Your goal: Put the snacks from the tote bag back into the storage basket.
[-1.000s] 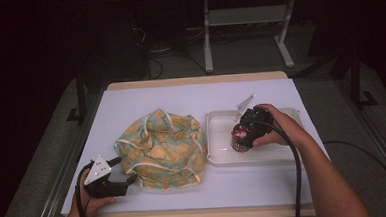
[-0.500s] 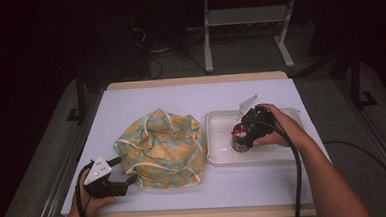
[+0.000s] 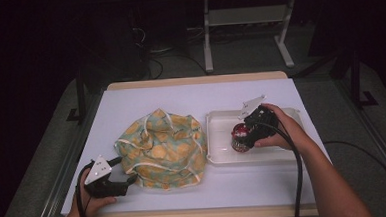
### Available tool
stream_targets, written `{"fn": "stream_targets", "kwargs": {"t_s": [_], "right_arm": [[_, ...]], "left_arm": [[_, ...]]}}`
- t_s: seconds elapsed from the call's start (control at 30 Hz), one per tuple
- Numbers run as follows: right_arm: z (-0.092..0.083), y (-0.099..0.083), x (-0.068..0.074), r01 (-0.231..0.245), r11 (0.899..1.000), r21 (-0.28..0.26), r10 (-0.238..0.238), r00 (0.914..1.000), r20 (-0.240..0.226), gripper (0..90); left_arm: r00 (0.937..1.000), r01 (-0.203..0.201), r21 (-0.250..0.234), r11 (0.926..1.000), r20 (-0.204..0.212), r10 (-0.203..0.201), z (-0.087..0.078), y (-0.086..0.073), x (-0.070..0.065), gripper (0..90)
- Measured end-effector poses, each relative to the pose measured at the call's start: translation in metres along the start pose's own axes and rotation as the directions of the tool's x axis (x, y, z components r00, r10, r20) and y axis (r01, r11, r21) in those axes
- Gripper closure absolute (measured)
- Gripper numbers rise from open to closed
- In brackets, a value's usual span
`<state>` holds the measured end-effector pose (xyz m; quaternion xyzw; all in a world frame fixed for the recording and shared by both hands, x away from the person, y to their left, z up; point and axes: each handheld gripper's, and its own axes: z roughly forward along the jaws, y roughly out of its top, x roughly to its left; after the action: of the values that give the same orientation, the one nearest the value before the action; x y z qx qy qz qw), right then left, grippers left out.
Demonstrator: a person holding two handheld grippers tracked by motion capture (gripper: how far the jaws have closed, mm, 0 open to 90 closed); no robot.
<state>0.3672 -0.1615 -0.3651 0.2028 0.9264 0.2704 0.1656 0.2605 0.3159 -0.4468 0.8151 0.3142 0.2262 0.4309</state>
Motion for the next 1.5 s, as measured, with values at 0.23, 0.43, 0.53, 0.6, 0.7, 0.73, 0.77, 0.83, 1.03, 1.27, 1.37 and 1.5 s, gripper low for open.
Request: {"fn": "stream_targets", "kwargs": {"t_s": [0.23, 0.43, 0.53, 0.6, 0.7, 0.73, 0.77, 0.83, 1.03, 1.27, 1.37, 1.5], "right_arm": [[-0.005, -0.002, 0.003, -0.02, 1.0, -0.024, 0.02, 0.9996, 0.021, 19.4], [-0.007, -0.008, 0.005, -0.041, 0.998, -0.042, 0.043, 0.9981, 0.044, 19.5], [-0.008, -0.011, 0.006, -0.057, 0.997, -0.051, 0.059, 0.997, 0.05, 19.5], [-0.009, -0.013, 0.006, -0.059, 0.997, -0.055, 0.062, 0.9964, 0.056, 19.4], [-0.011, -0.017, 0.006, -0.074, 0.995, -0.066, 0.078, 0.9952, 0.06, 19.3], [-0.012, -0.019, 0.006, -0.075, 0.995, -0.07, 0.08, 0.9947, 0.064, 19.3], [-0.012, -0.019, 0.006, -0.075, 0.995, -0.07, 0.08, 0.9947, 0.064, 19.3], [-0.012, -0.023, 0.007, -0.081, 0.994, -0.073, 0.086, 0.9942, 0.064, 19.3], [-0.013, -0.031, 0.009, -0.092, 0.993, -0.072, 0.097, 0.9924, 0.075, 19.2], [-0.015, -0.043, 0.013, -0.104, 0.993, -0.062, 0.11, 0.9892, 0.097, 19.3], [-0.016, -0.046, 0.013, -0.109, 0.992, -0.064, 0.115, 0.9883, 0.1, 19.0], [-0.019, -0.054, 0.016, -0.12, 0.99, -0.073, 0.127, 0.9857, 0.11, 18.5]], "left_arm": [[1.0, -0.001, 0.0, 1.0, 0.001, 0.001, 0.0, 0.0, 0.0, 16.1], [1.0, -0.001, 0.001, 1.0, 0.001, 0.001, 0.0, 0.0, 0.0, 16.1], [1.0, -0.002, 0.001, 1.0, 0.002, 0.002, 0.0, 0.0, 0.0, 16.1], [1.0, -0.002, 0.002, 1.0, 0.001, 0.002, 0.0, 0.0, 0.0, 16.1], [1.0, -0.003, 0.002, 1.0, 0.001, 0.003, 0.0, 0.0, 0.0, 16.1], [1.0, -0.002, 0.001, 1.0, 0.001, 0.002, 0.0, 0.0, 0.0, 16.1], [1.0, -0.002, 0.001, 1.0, 0.001, 0.002, 0.0, 0.0, 0.0, 16.1], [1.0, -0.003, 0.002, 1.0, 0.001, 0.003, 0.0, 0.0, 0.0, 16.1], [1.0, 0.001, -0.001, 1.0, 0.001, -0.001, -0.001, 0.0, 0.0, 16.1], [1.0, 0.001, -0.001, 1.0, 0.0, -0.001, -0.001, 0.0, 0.0, 16.1], [1.0, -0.003, 0.001, 1.0, 0.001, 0.003, -0.001, 0.0, 0.0, 16.1], [1.0, -0.003, 0.0, 1.0, 0.001, 0.003, -0.001, 0.0, 0.0, 16.1]]}}
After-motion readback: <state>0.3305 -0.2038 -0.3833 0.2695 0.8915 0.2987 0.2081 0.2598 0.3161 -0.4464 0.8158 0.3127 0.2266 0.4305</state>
